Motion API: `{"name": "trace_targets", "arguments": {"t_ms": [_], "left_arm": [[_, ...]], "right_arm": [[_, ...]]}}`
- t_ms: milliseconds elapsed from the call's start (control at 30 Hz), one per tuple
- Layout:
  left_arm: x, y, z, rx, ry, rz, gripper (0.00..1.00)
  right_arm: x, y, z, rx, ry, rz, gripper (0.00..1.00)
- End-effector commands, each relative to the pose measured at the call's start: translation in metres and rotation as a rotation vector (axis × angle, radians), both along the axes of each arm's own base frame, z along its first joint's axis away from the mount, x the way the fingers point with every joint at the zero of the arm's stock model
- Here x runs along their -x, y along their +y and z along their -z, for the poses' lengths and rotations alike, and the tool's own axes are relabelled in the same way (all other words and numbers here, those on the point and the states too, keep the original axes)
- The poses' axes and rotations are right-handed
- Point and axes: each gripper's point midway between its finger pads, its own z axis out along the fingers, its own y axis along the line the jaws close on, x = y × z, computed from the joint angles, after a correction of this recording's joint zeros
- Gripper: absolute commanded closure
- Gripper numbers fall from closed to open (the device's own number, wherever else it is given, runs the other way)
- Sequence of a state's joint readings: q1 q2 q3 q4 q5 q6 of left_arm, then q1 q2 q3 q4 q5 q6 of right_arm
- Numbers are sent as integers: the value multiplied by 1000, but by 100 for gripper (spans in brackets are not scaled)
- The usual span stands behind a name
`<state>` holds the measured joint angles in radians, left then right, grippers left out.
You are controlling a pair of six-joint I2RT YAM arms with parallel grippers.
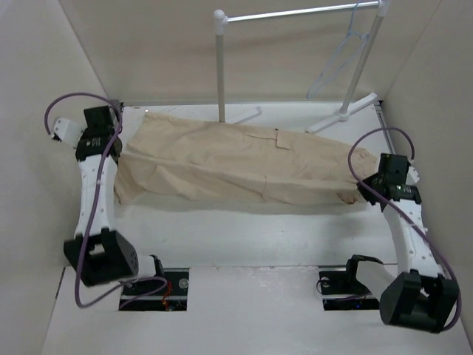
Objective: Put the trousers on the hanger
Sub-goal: Fold the trousers at the center of the board.
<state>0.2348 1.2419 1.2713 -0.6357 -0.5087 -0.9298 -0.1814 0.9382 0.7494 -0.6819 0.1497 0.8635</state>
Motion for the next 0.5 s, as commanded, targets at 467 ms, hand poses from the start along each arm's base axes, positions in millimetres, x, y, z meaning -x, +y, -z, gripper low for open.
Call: {"name": "trace_targets", "arguments": {"t_ms": [467], "left_arm": [[-308, 22, 13, -122, -137, 169, 99]], "right_arm": [[-225, -58, -21, 17, -5, 29, 100]]}}
